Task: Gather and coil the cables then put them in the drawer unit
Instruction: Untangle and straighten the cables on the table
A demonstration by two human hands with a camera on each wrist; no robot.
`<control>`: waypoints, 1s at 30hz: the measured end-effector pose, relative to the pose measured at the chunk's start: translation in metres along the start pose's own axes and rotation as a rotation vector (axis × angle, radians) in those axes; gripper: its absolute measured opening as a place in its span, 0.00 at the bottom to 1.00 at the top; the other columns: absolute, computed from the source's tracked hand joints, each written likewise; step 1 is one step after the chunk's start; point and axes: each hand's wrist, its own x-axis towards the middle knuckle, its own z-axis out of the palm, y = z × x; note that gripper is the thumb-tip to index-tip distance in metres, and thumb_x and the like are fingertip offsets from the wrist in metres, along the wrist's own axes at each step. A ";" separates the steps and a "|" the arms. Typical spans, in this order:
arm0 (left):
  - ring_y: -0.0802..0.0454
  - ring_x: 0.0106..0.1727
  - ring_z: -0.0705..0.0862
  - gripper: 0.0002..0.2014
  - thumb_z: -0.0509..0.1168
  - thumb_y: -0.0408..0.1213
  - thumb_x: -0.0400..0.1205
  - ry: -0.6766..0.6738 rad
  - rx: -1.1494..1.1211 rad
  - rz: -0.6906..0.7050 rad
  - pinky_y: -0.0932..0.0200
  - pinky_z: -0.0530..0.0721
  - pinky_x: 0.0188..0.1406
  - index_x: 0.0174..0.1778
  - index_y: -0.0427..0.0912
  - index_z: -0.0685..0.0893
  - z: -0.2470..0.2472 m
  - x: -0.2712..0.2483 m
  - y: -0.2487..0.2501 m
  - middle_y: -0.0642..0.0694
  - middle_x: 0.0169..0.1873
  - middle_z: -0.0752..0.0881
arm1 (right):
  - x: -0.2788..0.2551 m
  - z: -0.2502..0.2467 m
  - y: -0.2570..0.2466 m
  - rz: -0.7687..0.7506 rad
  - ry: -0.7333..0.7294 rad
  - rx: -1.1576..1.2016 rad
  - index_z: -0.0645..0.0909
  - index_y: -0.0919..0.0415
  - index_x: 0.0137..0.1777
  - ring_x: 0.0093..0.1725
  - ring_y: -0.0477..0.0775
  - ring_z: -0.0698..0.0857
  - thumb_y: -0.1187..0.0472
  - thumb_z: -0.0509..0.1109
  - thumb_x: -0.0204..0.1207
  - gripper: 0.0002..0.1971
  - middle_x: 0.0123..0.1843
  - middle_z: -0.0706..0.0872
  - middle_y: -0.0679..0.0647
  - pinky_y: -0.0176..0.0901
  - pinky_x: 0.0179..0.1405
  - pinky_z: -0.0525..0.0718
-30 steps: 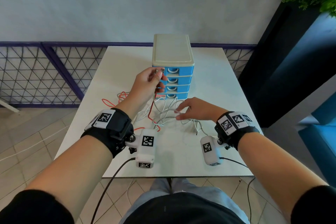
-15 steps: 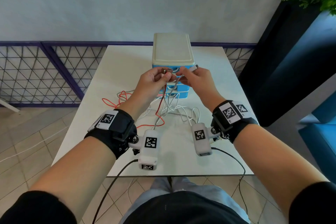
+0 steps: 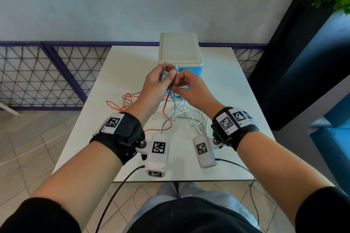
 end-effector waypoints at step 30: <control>0.56 0.29 0.73 0.13 0.48 0.31 0.88 0.011 0.227 -0.078 0.65 0.78 0.33 0.67 0.44 0.68 0.036 -0.021 -0.010 0.49 0.34 0.73 | -0.104 -0.069 0.140 0.943 -0.335 -1.035 0.75 0.61 0.72 0.71 0.58 0.78 0.51 0.59 0.84 0.21 0.74 0.78 0.55 0.42 0.63 0.78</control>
